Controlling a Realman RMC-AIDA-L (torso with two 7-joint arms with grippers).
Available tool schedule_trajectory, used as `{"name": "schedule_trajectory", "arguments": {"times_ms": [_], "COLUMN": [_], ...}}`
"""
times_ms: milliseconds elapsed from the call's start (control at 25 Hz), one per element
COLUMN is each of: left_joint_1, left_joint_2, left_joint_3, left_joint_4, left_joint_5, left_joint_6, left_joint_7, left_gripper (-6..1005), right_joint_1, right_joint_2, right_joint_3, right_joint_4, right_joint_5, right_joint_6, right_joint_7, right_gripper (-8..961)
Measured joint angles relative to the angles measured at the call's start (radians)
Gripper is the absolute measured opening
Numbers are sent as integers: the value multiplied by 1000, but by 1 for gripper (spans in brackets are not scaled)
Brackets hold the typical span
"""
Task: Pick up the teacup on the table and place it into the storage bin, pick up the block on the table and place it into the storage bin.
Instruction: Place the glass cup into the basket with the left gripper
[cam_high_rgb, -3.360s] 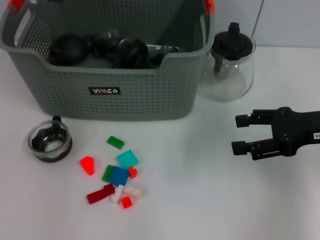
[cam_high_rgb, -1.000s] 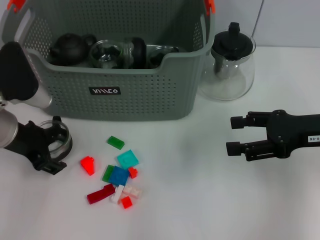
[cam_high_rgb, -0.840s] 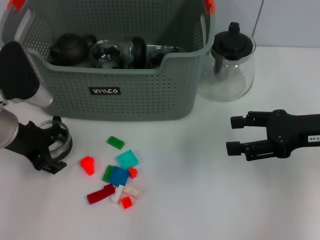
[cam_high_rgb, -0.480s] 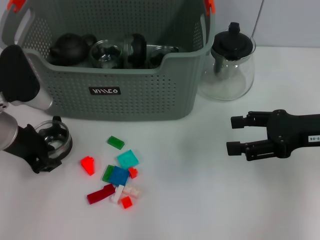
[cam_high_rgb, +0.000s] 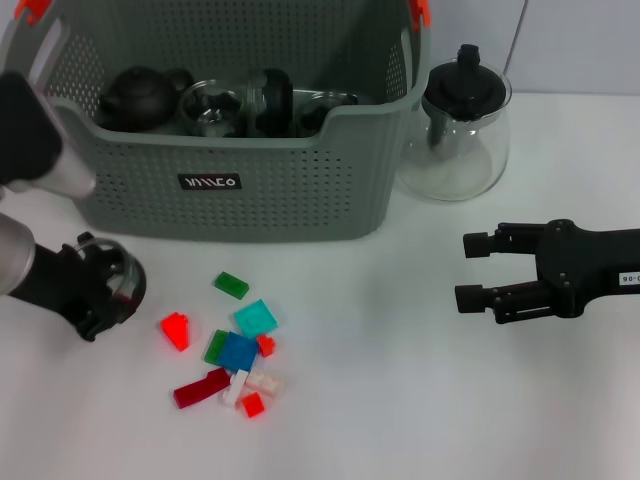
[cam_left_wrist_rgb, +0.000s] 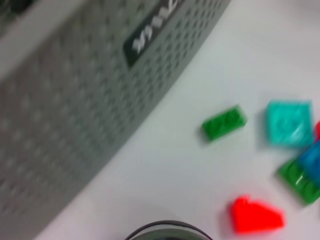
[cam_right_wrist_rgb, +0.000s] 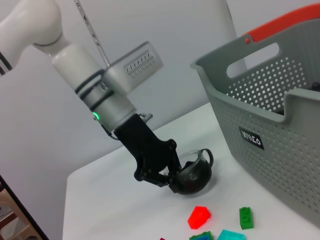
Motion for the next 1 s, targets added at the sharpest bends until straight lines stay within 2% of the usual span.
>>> {"name": "schedule_trajectory", "arguments": {"times_ms": [120,320,440,600,760,840,1000], "left_joint_1": [11,20,-19,-95,-182,-239,-342], "left_joint_2": [0,3,10,16,48,74,130], "left_joint_3": [-64,-142,-214,-298,-305,-292,-243], "left_joint_4": [54,124,161,162,151,124,10], "left_joint_5": [-88,-220,-404,-633,-723,-699,-569], "left_joint_6": [58,207,373,455,380,301,107], "left_joint_7": [-3,-26,-111,-208,-269,-294,-336], "left_gripper": [54,52,48,44,43,43,45], "right_joint_1": [-3,-13,-16,-22,-25,-24,-17], "right_joint_2": [-1,-5,-8,-9,-9,-9,-9], "right_joint_3": [-1,0,0,0,8,15,24], "right_joint_4": [4,6,6,7,8,8,8], "right_joint_5": [0,0,0,0,5,6,3], "right_joint_6": [-1,-4,-8,-14,-29,-34,-36], "right_joint_7": [-9,-17,-14,-9,-2,3,6], "right_gripper": [945,945,945,945,944,944,944]}}
